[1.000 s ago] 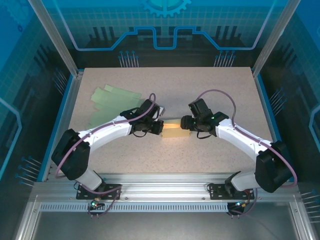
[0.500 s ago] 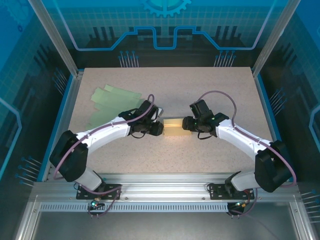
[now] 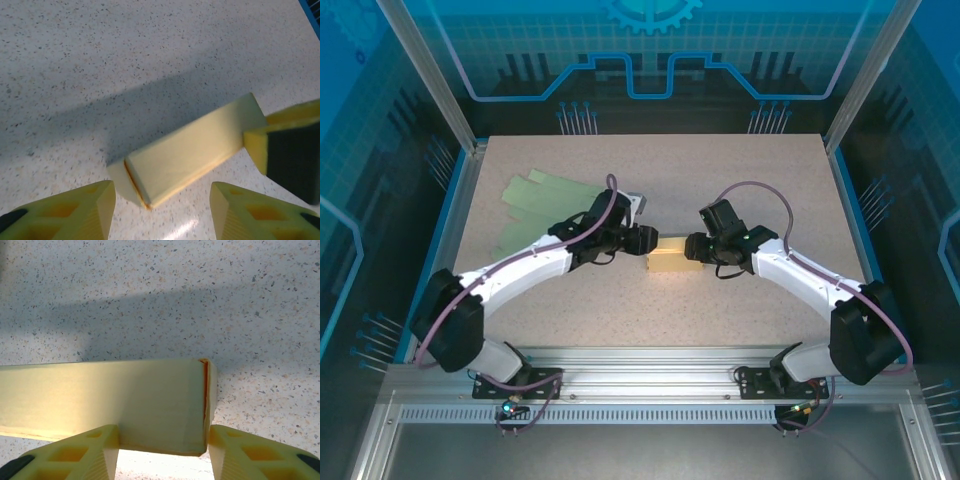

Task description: Fold the paper box

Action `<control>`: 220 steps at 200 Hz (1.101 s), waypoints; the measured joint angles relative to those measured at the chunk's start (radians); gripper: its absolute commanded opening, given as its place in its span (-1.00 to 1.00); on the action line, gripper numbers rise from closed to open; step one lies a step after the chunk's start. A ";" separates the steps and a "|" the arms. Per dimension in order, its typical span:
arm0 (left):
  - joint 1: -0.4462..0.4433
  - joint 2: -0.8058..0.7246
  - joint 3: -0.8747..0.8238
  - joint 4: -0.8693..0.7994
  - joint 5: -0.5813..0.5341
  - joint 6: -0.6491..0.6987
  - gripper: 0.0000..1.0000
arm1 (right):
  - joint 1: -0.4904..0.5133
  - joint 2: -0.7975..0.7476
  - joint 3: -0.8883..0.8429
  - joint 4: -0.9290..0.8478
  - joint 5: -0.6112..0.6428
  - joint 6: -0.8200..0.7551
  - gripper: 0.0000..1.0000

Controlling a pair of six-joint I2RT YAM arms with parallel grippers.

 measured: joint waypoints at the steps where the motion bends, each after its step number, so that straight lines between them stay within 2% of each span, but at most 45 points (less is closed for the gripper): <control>1: 0.000 0.006 0.000 0.006 0.000 -0.002 0.09 | 0.000 0.000 0.000 0.000 0.000 0.000 0.01; 25: 0.005 0.061 -0.012 0.056 0.000 -0.028 0.03 | 0.000 -0.001 0.000 -0.001 0.000 0.000 0.01; 51: 0.018 0.082 -0.058 0.089 0.000 -0.051 -0.18 | 0.000 -0.003 0.000 -0.005 0.000 0.000 0.01; 71: 0.022 0.086 -0.071 0.111 0.009 -0.062 -0.23 | 0.000 -0.008 -0.001 -0.012 0.000 0.000 0.01; 97: 0.022 0.086 -0.090 0.151 0.018 -0.069 -0.39 | 0.000 -0.023 -0.012 -0.027 0.000 0.000 0.00; 148: 0.023 0.085 -0.122 0.216 0.023 -0.069 -0.45 | -0.006 -0.063 -0.017 -0.087 -0.012 -0.006 0.04; 182: 0.023 0.078 -0.139 0.238 0.026 -0.069 -0.45 | -0.040 -0.071 0.048 -0.110 -0.029 -0.026 0.05; 220: 0.023 0.073 -0.150 0.255 0.027 -0.069 -0.45 | -0.099 -0.033 0.100 -0.091 -0.063 -0.045 -0.04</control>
